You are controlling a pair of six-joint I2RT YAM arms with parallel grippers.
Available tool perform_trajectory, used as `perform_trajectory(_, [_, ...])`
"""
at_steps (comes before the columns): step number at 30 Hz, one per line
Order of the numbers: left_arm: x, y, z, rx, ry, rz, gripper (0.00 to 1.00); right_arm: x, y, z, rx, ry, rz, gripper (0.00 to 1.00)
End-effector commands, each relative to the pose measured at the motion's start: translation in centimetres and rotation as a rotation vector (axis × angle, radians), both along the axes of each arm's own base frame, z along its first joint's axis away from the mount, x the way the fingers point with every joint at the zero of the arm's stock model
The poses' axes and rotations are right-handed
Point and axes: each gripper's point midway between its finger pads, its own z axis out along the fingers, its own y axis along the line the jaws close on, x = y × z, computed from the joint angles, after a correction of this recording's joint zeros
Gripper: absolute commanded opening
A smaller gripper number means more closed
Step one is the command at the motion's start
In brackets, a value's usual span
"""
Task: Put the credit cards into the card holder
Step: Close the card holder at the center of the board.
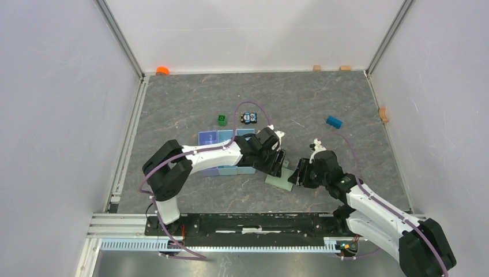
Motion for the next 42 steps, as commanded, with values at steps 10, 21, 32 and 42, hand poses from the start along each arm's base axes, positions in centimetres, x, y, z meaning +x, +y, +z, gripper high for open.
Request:
perform_trajectory(10, [-1.1,-1.3,-1.5,-0.034,0.064,0.007,0.67,1.3,0.4,0.4,0.003,-0.039,0.0,0.51])
perform_trajectory(21, [-5.8,-5.0,0.0,-0.248,0.187,-0.065,0.66,5.3,0.6,1.8,-0.12,-0.116,0.04,0.43])
perform_trajectory(32, [-5.6,-11.0,4.0,-0.436,0.094,-0.15,0.66,8.8,0.5,4.0,-0.219,-0.16,0.117,0.4])
perform_trajectory(42, [-3.2,-5.2,5.9,-0.189,-0.066,-0.146,0.72,7.8,-7.1,7.1,-0.419,-0.168,-0.059,0.71])
